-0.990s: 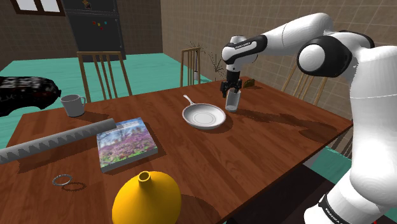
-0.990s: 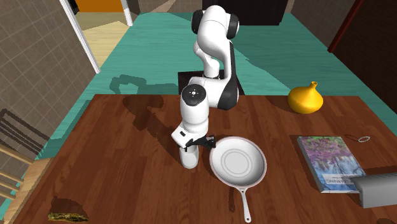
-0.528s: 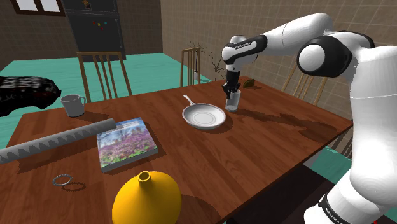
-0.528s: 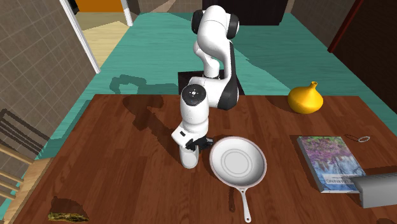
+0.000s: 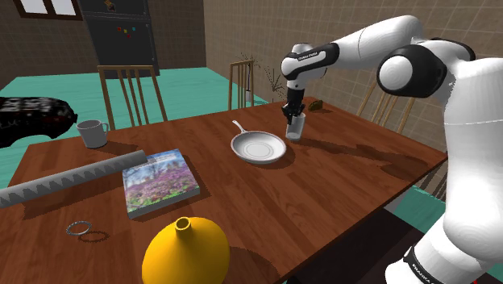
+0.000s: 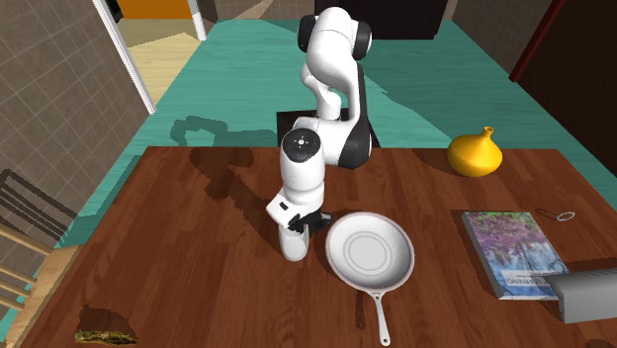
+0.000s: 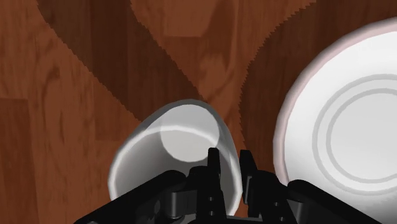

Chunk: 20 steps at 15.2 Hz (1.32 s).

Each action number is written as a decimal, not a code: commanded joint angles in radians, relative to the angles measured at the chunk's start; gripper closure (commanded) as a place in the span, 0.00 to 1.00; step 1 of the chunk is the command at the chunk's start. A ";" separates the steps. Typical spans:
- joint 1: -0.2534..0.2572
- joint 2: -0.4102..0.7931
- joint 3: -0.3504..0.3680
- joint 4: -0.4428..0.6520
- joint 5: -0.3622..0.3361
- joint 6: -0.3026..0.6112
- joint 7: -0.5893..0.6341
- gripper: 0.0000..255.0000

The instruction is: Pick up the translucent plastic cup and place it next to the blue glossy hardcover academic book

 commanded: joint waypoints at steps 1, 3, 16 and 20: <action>0.000 -0.007 -0.001 0.014 -0.001 -0.021 0.001 1.00; -0.001 -0.013 -0.002 0.032 -0.003 -0.044 0.002 1.00; -0.006 -0.031 -0.005 0.179 -0.008 -0.209 0.008 1.00; -0.010 -0.027 -0.005 0.240 -0.008 -0.265 0.010 1.00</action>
